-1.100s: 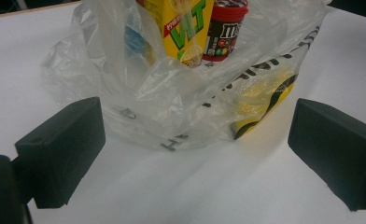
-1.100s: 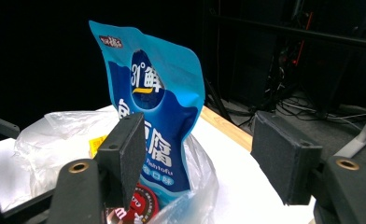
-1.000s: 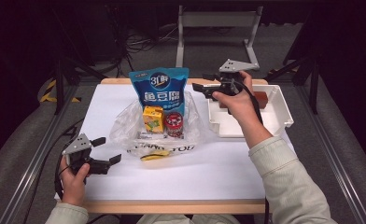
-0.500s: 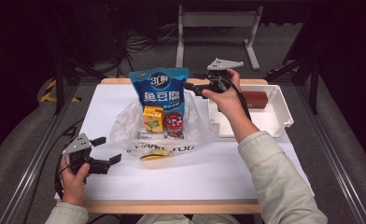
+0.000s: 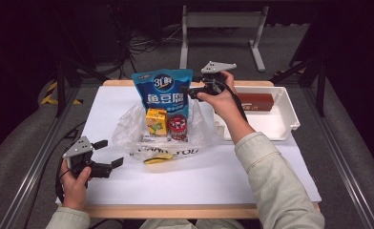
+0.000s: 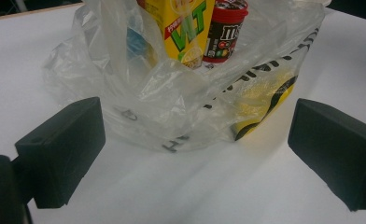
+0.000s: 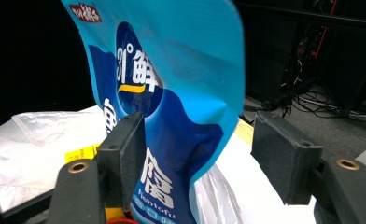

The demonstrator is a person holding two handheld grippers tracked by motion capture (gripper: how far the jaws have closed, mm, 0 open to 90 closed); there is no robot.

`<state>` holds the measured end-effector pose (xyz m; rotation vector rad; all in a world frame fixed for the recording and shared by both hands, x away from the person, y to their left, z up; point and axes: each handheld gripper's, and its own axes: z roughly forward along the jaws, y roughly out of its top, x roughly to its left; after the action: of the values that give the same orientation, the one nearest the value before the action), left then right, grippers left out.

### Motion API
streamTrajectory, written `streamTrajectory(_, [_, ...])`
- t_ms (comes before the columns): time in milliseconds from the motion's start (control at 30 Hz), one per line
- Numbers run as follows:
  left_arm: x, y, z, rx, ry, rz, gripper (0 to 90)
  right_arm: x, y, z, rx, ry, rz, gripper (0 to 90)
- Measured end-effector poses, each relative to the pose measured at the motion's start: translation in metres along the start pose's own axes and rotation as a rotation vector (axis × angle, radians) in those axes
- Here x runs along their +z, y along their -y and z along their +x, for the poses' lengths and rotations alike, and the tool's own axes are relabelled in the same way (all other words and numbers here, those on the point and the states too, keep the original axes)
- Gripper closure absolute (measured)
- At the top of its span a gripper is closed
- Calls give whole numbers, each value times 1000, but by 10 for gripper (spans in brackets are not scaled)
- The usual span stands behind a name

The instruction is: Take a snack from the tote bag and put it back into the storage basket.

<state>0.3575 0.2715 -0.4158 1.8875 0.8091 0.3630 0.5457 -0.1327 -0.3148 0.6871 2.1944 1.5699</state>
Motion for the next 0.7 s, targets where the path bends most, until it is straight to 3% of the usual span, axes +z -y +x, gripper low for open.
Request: streamTrajectory(700, [-1, 1, 1, -2, 4, -2, 44, 31, 4, 14, -68, -46, 50, 393])
